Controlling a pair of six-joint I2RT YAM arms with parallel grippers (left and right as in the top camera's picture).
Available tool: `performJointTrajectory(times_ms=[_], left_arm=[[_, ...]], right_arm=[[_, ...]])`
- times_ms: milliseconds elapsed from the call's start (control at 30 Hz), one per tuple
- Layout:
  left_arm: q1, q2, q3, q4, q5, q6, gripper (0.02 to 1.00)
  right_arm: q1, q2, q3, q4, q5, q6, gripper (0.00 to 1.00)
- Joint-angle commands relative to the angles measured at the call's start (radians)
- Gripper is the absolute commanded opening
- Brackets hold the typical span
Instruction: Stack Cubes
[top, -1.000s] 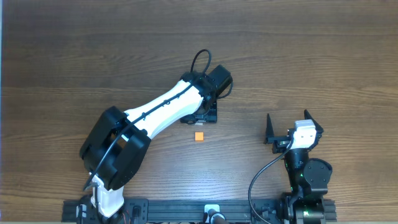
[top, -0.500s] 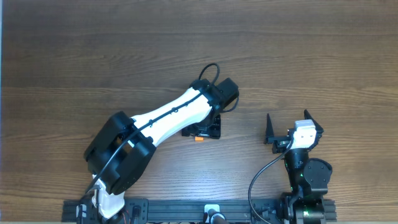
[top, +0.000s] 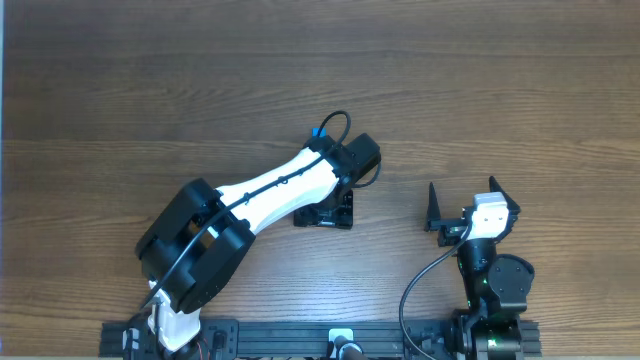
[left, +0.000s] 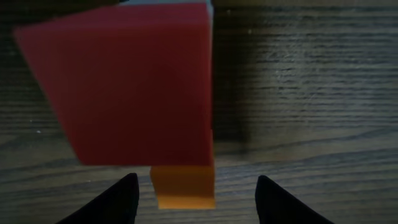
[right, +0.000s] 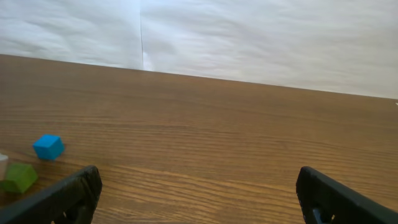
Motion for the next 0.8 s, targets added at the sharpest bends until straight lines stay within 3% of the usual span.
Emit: performJointTrajectory(times_ms=[33,533,800], left_arm=[[0.004,0.004,-0.014,0.007,0.001,-0.011,0.573],[0.015,0.004,-0.042,0.038,-0.005,-0.015,0.474],[0.02,0.004,-0.043,0.045,-0.009,-0.016,0.281]], right_arm=[[-0.006,-0.009,-0.006,-0.002,0.006,-0.004,0.993],[-0.006,-0.009,-0.006,-0.002,0.006,-0.004,0.993],[-0.006,-0.009,-0.006,-0.002,0.006,-0.004,0.993]])
